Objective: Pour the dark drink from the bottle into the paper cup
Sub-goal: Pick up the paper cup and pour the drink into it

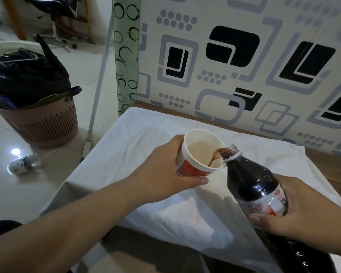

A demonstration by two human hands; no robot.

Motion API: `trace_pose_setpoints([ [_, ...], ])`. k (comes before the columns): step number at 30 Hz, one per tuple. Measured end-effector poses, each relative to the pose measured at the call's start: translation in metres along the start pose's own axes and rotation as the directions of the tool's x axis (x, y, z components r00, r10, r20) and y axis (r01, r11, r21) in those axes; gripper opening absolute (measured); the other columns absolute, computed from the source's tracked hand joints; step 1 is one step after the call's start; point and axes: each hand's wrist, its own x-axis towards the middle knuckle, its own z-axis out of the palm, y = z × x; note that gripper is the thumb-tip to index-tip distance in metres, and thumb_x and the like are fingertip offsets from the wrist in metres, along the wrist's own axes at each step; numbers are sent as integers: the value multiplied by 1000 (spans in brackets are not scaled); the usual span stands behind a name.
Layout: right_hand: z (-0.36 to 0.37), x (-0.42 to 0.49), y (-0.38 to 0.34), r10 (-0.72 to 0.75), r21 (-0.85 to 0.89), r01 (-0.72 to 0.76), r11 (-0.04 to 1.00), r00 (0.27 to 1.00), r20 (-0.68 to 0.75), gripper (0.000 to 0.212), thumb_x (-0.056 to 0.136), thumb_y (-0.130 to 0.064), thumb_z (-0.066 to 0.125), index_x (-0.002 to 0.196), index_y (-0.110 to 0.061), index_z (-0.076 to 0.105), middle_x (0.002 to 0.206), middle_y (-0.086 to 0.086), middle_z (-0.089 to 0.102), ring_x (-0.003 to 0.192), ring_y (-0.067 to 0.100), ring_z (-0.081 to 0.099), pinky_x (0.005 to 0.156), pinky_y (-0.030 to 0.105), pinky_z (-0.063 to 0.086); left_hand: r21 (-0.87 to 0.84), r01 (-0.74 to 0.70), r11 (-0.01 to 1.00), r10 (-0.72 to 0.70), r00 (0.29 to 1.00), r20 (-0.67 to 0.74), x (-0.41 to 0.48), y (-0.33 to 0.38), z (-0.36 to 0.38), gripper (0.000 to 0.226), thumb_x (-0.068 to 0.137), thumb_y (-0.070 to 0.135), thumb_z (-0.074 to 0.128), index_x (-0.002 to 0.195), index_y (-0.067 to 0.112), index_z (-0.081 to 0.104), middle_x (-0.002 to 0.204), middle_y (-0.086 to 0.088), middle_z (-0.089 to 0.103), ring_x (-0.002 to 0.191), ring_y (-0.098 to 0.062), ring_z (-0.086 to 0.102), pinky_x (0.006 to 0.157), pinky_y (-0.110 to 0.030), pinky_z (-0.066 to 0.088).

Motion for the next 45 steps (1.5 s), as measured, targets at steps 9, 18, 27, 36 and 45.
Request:
trace_pose_setpoints([
  [9,-2,-2,0,32,-46,-31,998,999,34,41,55,-58,76,93,-55,63,71,-17,78,63,3,74,55,13,56,-12,-7,1000,7,1000,10,0,1,0,69,58,70,69,111,70,24,108,54,35,105,23,36,65,5,30],
  [18,-4,-4,0,47,-73,-44,996,998,37,41,55,-56,78,93,-49,65,68,-15,78,60,4,74,54,14,56,-35,-15,999,15,1000,14,0,1,2,70,57,72,69,112,69,26,109,53,36,105,24,36,63,5,29],
  [27,-4,-6,1,64,-101,-59,993,997,38,41,54,-58,76,92,-47,64,65,-14,77,59,4,73,55,20,59,-24,-12,1000,12,1000,24,0,-1,3,70,55,75,67,110,69,26,108,53,36,105,24,35,62,6,29],
  [36,-7,-8,-1,86,-104,-80,991,994,61,42,55,-58,76,93,-45,65,69,-13,78,60,5,73,56,19,58,-26,0,1000,1,999,38,0,1,1,69,56,71,69,110,68,27,107,54,36,103,24,37,66,5,31],
  [45,-8,-10,-2,107,-107,-98,989,991,81,46,54,-57,78,96,-44,65,69,-15,78,61,6,74,55,13,56,-24,-1,1000,2,999,40,0,0,2,70,56,71,71,111,67,27,108,53,37,104,22,37,65,4,31],
])
